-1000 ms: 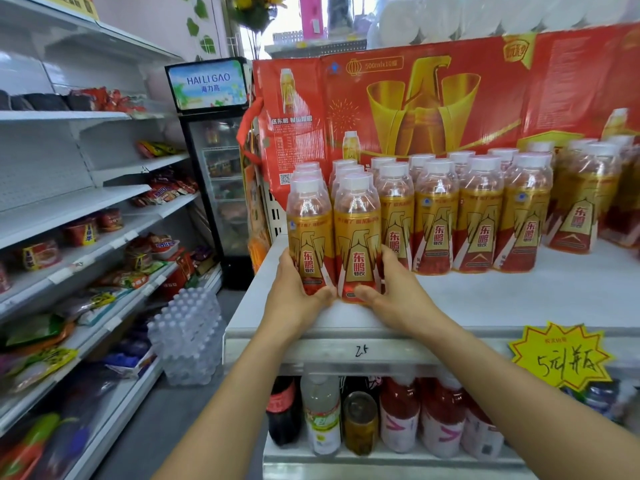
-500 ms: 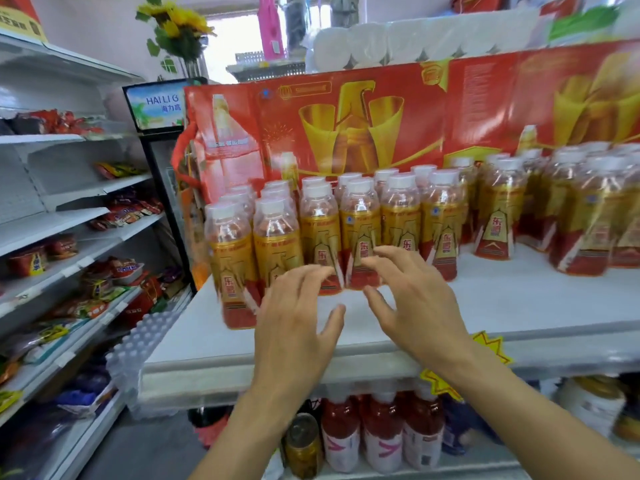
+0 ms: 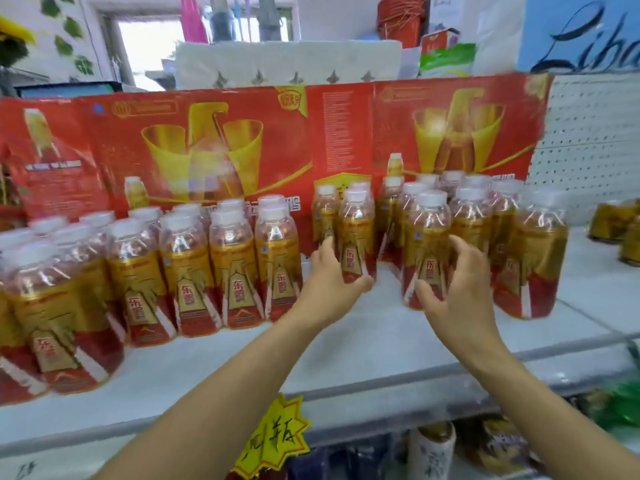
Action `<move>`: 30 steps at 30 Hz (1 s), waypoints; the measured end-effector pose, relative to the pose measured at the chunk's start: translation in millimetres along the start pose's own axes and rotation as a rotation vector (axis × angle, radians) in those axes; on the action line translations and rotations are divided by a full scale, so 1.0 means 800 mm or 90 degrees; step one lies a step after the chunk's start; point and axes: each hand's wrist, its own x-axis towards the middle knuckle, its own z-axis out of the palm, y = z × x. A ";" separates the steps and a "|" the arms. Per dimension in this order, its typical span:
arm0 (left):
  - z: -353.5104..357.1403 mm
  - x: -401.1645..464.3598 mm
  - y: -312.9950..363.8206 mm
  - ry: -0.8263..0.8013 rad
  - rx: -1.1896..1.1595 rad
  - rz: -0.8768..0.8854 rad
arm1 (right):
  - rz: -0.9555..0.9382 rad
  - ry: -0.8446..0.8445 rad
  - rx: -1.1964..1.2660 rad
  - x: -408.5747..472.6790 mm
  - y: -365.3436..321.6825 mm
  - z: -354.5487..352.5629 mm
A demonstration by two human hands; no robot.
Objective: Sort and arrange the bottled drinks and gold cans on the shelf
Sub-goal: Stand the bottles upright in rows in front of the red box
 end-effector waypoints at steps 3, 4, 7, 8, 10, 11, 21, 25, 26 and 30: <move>0.034 0.056 -0.005 0.044 -0.012 -0.077 | 0.086 -0.091 0.075 0.017 0.034 0.000; 0.044 0.071 -0.008 0.066 -0.018 -0.095 | 0.104 -0.111 0.098 0.021 0.041 0.002; 0.067 0.100 -0.014 0.129 -0.042 -0.114 | 0.127 -0.136 0.122 0.032 0.054 0.010; 0.073 0.105 -0.016 0.155 -0.042 -0.109 | 0.125 -0.135 0.111 0.035 0.055 0.012; 0.078 0.109 -0.018 0.187 -0.012 -0.100 | 0.122 -0.120 0.092 0.040 0.057 0.016; 0.078 0.109 -0.018 0.192 0.009 -0.099 | 0.119 -0.112 0.083 0.043 0.057 0.018; 0.067 0.061 -0.015 0.146 0.082 -0.065 | 0.155 -0.172 0.106 0.052 0.050 0.025; 0.053 0.034 -0.011 0.130 0.059 -0.057 | 0.159 -0.215 0.139 0.057 0.044 0.015; 0.048 0.026 -0.011 0.126 0.054 -0.052 | 0.150 -0.225 0.140 0.057 0.043 0.012; 0.026 -0.009 -0.012 0.132 0.054 -0.050 | 0.122 -0.251 0.143 0.048 0.035 0.004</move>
